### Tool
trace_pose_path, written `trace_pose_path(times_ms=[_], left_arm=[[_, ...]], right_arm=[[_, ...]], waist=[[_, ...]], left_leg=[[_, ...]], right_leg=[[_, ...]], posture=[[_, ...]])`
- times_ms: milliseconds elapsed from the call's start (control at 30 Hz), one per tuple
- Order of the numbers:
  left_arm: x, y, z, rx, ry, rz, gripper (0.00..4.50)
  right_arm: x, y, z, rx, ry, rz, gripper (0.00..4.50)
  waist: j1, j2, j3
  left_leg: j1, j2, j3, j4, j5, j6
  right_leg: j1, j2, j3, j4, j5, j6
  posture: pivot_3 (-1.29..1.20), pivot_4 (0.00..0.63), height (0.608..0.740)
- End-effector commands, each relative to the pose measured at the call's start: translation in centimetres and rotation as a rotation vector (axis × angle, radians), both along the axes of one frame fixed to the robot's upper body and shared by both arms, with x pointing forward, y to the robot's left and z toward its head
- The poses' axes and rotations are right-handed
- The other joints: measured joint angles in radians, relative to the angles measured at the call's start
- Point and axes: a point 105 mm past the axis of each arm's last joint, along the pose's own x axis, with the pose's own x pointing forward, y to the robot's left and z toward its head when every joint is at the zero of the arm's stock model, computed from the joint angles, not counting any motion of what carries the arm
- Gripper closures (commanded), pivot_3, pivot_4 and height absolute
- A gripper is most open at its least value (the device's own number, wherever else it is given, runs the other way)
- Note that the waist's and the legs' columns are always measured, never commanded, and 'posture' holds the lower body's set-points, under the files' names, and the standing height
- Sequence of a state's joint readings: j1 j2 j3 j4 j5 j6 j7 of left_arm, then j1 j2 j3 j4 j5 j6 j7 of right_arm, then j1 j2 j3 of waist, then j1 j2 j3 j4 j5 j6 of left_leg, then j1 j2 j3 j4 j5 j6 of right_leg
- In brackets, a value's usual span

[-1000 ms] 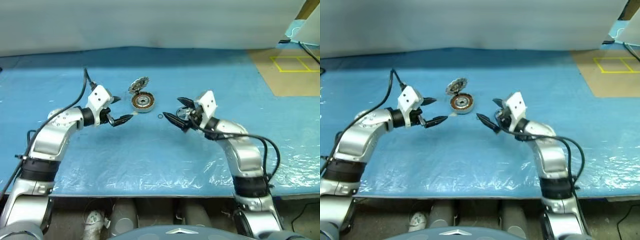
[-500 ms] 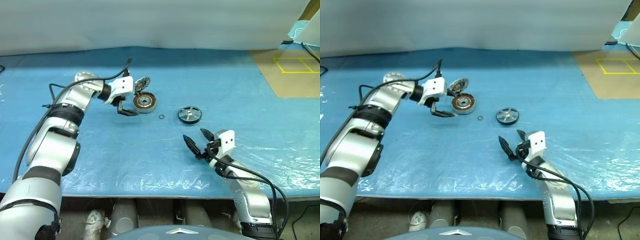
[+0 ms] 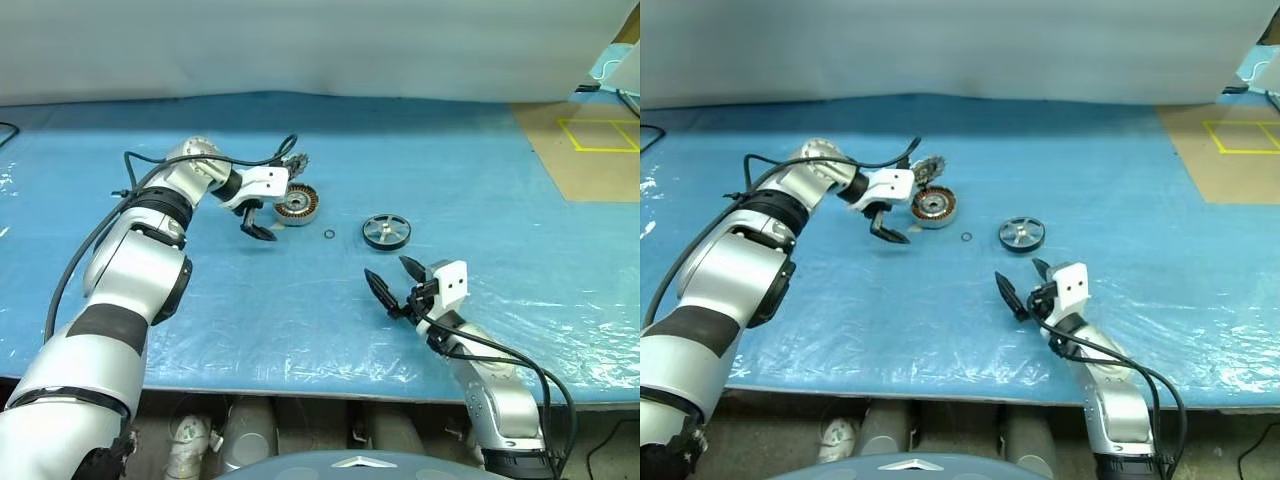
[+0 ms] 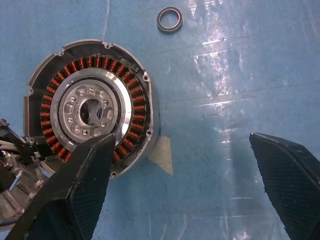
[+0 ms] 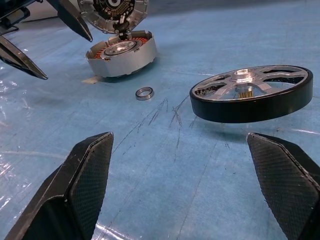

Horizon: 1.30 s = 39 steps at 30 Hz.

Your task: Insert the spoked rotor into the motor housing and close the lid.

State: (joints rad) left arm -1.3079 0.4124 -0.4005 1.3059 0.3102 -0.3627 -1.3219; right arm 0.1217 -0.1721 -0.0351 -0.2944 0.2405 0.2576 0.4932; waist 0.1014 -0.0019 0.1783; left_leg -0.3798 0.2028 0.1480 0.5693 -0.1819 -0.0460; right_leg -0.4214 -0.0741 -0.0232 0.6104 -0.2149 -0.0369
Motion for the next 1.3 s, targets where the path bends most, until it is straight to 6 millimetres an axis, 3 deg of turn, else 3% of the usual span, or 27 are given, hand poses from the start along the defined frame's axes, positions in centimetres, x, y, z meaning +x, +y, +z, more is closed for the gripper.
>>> trace_pose_path(times_ms=[33,233,667,1133,1233,1300], left_arm=[[0.7,-1.1,2.0,-0.002,-0.084,-0.017,0.0],[0.9,-1.8,2.0,0.009,-0.107,-0.02,0.0],[1.1,-2.2,0.2,0.057,-0.093,0.013,0.0],[1.2,-1.0,-1.9,0.144,-0.064,0.074,0.0],[1.5,-1.1,-2.0,0.132,-0.083,0.097,0.59],[1.6,-1.3,-2.1,0.129,-0.096,0.107,1.21]], right_arm=[[-0.3,0.3,1.5,0.015,-0.053,0.009,0.07],[-0.5,0.4,1.6,0.018,-0.048,0.004,0.07],[-0.9,-0.3,0.3,0.015,-0.033,-0.022,0.07],[-0.7,-0.1,1.1,0.01,-0.046,-0.028,0.07],[-0.7,-0.1,1.0,0.007,-0.045,-0.025,0.0],[-0.7,-0.1,1.0,0.004,-0.045,-0.024,0.0]], waist=[[0.001,0.0,0.0],[0.0,0.0,0.0],[0.001,0.0,0.0],[0.002,-0.001,0.0],[0.002,-0.001,0.0],[0.002,0.0,0.0]], left_leg=[[0.0,0.0,0.0,0.0,0.0,0.0],[0.0,0.0,0.0,0.0,0.0,0.0],[0.0,0.0,0.0,-0.001,0.0,0.0],[0.002,0.0,0.0,-0.002,0.0,0.0],[0.002,0.0,-0.001,-0.002,0.0,0.0],[0.002,0.0,-0.001,-0.002,0.0,0.0]], right_leg=[[0.0,0.0,0.0,0.0,0.0,0.0],[0.0,0.0,0.0,0.0,0.0,0.0],[0.001,0.0,-0.001,-0.002,0.0,0.0],[0.002,0.0,-0.001,-0.003,0.0,0.0],[0.002,0.0,-0.001,-0.003,0.0,0.0],[0.002,0.0,-0.001,-0.003,0.0,0.0]], posture=[[0.0,0.15,0.74],[0.0,0.15,0.74],[0.0,0.15,0.74],[0.0,0.15,0.74],[0.0,0.15,0.74],[0.0,0.15,0.74]])
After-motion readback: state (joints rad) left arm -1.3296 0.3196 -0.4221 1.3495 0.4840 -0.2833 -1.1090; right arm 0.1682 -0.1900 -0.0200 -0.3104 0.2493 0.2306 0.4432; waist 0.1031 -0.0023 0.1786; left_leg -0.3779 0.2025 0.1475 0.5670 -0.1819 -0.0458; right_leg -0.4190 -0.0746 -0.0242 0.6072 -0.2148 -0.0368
